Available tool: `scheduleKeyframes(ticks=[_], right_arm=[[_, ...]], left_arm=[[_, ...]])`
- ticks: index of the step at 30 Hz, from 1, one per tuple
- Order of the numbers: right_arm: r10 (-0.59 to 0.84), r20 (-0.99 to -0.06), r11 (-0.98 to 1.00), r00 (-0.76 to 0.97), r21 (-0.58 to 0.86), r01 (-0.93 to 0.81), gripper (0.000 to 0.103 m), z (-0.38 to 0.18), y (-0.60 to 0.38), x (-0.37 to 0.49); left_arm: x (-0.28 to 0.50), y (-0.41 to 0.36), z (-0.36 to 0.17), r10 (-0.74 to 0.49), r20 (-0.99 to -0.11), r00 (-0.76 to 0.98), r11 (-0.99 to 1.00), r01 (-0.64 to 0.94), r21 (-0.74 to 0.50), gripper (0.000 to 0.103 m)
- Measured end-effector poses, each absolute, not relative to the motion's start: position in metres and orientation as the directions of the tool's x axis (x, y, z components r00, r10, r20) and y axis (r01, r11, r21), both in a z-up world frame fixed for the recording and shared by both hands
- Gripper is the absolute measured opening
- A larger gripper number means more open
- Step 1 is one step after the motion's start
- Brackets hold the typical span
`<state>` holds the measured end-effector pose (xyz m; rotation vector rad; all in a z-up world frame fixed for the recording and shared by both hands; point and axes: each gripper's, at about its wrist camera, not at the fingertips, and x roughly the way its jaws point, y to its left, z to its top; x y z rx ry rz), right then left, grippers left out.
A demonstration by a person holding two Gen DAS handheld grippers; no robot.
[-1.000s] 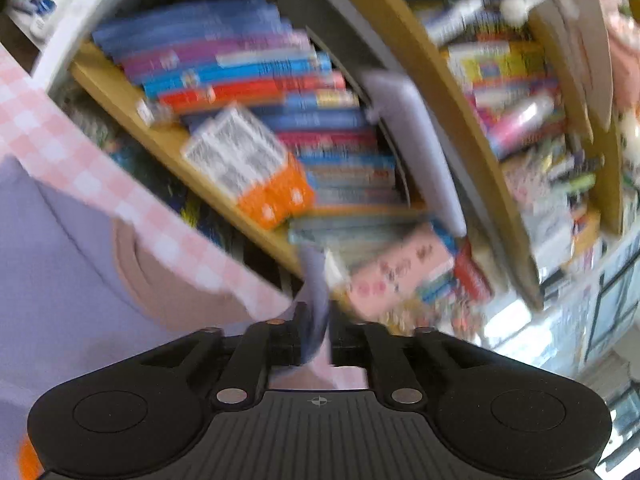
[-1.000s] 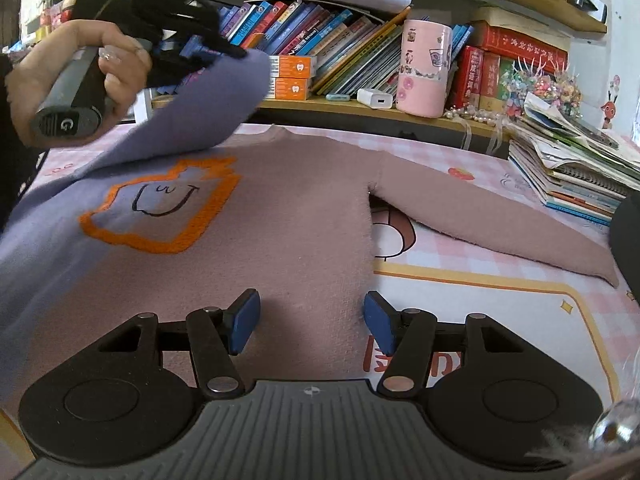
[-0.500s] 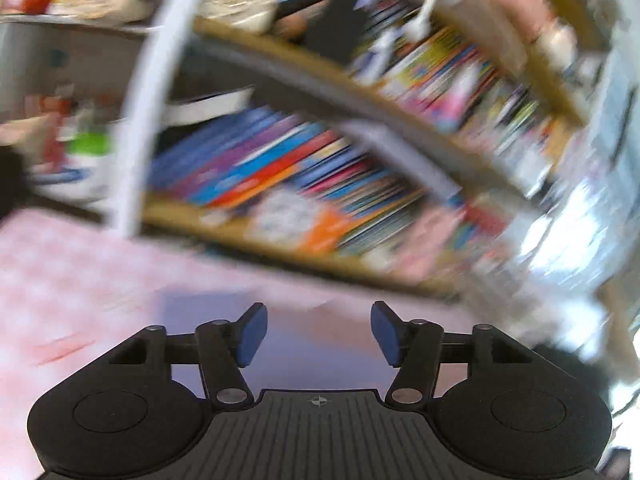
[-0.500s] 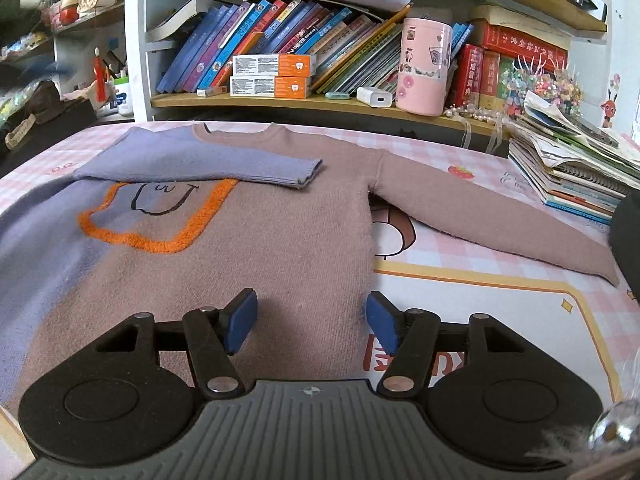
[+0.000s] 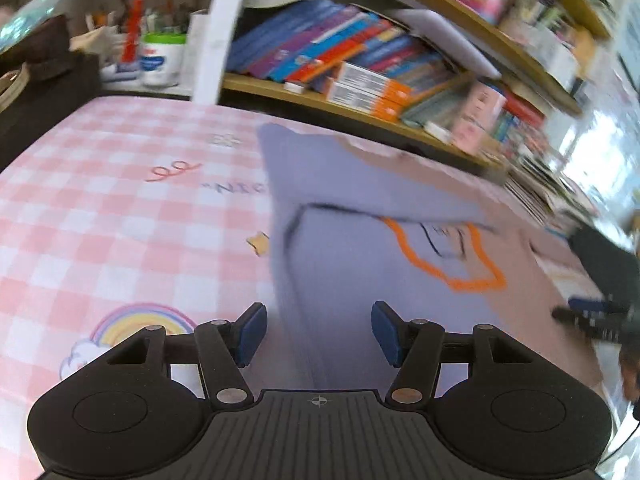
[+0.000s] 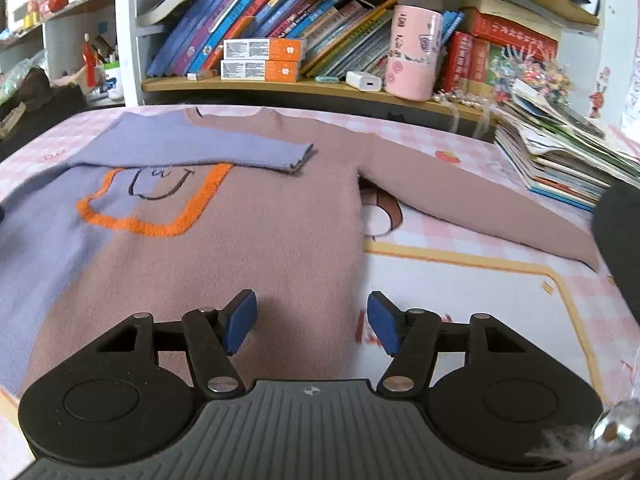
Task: Fold clothes
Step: 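Pinch the lavender side edge with the left gripper and fold it inward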
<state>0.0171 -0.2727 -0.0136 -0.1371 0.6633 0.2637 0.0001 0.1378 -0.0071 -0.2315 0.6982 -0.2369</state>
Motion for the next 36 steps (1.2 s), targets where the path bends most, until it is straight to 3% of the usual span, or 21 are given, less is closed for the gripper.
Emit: scheduleKeyframes(ticks=[6,9,11,13,16,21,36], right_arm=[[0.197,-0.632,0.975,0.749,0.046,-0.218,0.055,-0.013,-0.286,-0.008],[0.218,-0.639,0.974,0.738,0.094,-0.207,0.044,-0.013,-0.292,-0.017],[0.235,-0.639,0.971,0.732,0.119,-0.207,0.033,-0.014,-0.294,-0.024],[0.245,-0.637,0.969,0.731,0.129,-0.212,0.027,-0.015,-0.294,-0.029],[0.264,-0.628,0.964,0.732,0.149,-0.221,0.011,-0.015,-0.295,-0.035],[0.288,-0.611,0.957,0.738,0.144,-0.254,0.01,-0.017,-0.293,-0.043],[0.312,-0.616,0.94,0.724,0.088,-0.33,0.009,-0.016,-0.263,-0.05]], left_arm=[[-0.013,0.147,-0.008,-0.3,-0.58,0.757,0.941,0.136,-0.309,0.055],[-0.021,0.147,-0.01,-0.31,-0.56,0.768,0.936,0.142,-0.323,0.053],[-0.025,0.147,-0.013,-0.321,-0.542,0.777,0.927,0.14,-0.348,0.047],[-0.029,0.148,-0.017,-0.337,-0.53,0.778,0.915,0.137,-0.38,0.027],[-0.036,0.149,-0.023,-0.358,-0.514,0.779,0.898,0.136,-0.419,0.006],[-0.047,0.159,-0.028,-0.381,-0.489,0.785,0.875,0.134,-0.466,0.005],[-0.055,0.178,-0.027,-0.322,-0.494,0.807,0.892,0.084,-0.443,0.005]])
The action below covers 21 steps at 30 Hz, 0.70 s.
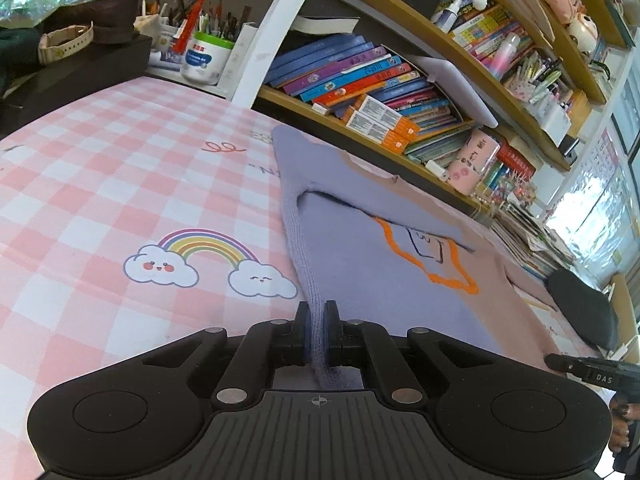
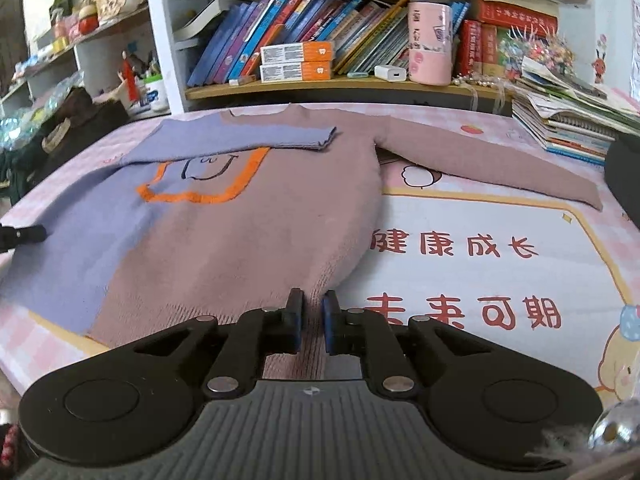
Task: Fold clothes
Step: 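Pinch the lavender side edge with the left gripper and fold it inward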
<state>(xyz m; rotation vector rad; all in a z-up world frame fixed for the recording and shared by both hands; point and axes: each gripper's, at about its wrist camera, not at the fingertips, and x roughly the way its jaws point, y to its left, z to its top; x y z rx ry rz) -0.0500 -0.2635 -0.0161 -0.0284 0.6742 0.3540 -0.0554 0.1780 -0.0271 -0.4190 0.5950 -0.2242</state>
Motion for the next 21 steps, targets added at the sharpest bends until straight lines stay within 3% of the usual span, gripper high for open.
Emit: scheduleKeyframes(ticks=[13,17,21], right_arm=[[0.3,-0.615,0.941,0.73,0.063,-0.333,0.009,-0.016,-0.261,-0.051],[0.306,-0.589,0.943,0.748,0.083,-0.321,0.019,-0.011,-0.27,-0.052],[0.27,-0.558,0.958,0.785,0.069,-0.28,0.022,0.0,-0.28,-0.05]], left_arm=[[-0.055,0.178,-0.026,-0.314,-0.499,0.808,0.901,0.088,-0.424,0.007],[-0.063,0.175,-0.009,-0.222,-0.496,0.839,0.942,0.052,-0.333,0.01],[-0.074,0.166,0.017,-0.17,-0.431,0.886,0.969,0.07,-0.239,0.027]])
